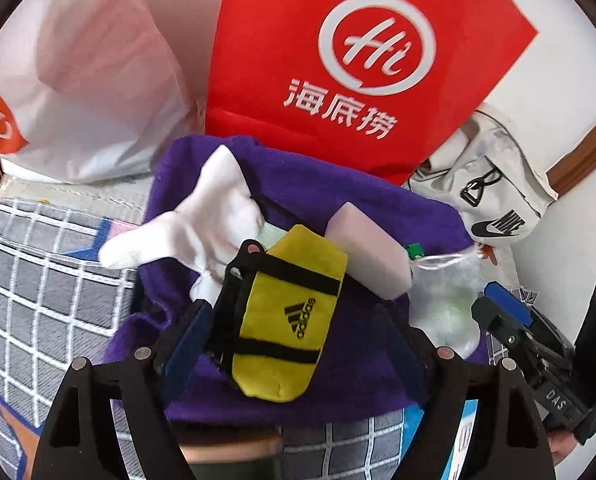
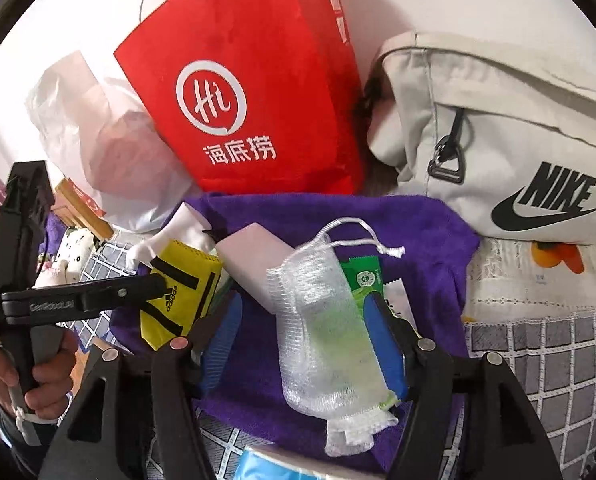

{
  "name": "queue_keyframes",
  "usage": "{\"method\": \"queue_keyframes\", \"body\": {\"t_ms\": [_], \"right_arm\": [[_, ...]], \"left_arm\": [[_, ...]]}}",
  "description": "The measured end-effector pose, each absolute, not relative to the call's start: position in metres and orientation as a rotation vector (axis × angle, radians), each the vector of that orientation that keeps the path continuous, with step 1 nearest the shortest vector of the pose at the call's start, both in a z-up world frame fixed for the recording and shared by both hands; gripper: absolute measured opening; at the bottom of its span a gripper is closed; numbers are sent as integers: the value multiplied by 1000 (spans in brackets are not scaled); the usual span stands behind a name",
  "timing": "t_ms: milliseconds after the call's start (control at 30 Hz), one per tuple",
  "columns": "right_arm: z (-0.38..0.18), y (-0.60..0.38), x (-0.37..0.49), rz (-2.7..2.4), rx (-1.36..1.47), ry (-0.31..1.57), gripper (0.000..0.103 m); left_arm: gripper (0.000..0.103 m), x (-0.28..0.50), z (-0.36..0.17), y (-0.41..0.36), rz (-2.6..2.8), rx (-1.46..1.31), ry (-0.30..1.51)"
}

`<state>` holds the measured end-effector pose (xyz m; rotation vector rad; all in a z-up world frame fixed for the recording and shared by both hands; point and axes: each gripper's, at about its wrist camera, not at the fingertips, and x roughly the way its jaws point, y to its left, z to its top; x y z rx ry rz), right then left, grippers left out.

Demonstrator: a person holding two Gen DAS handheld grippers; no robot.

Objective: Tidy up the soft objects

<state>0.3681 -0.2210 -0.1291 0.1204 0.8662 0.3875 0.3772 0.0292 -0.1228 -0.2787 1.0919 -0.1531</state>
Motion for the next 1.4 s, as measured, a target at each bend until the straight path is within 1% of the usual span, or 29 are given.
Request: {"method": "queue_keyframes", "body": {"t_ms": [167,200,233,300,500,533,600,700,733,767,833,900,967,1167,1400], "right_arm": [[-109,-217,344,302,26,828,64],[-104,-218,336,291,24,812,67],[-100,-219,331,282,26,802,73],[-92,-222,316,264,34,784,76],[-73,-226,270,269,48,775,78],[-69,-226,258,260,45,768,84],[-62,-226,235,234,33,746,93],[-54,-229,207,213,29,720,97],[-51,-230,194,212,37,714,99],[-48,-231,184,214,46,706,99],[-43,-233,163,210,53,691,101],[-39,-234,142,195,46,671,103],[-36,-234,125,178,37,660,103],[-33,-235,77,155,20,647,103],[-26,-244,29,166,51,602,103]], "left_arm": [[82,353,-106,33,-124,-238,1077],[82,347,-103,34,-129,-241,1074],[82,340,-99,34,-129,-240,1069],[82,326,-93,33,-127,-225,1056],[83,278,-68,31,-130,-204,1009],[85,271,-64,30,-126,-197,1001],[88,251,-57,29,-106,-177,983],[89,221,-45,26,-96,-161,948],[91,212,-42,25,-95,-156,940],[96,203,-38,24,-94,-149,929],[100,182,-32,19,-84,-133,896],[101,162,-28,14,-74,-111,877],[102,141,-25,8,-67,-88,867],[102,84,-14,1,-32,-48,805],[102,34,-1,-5,-3,-25,723]]}}
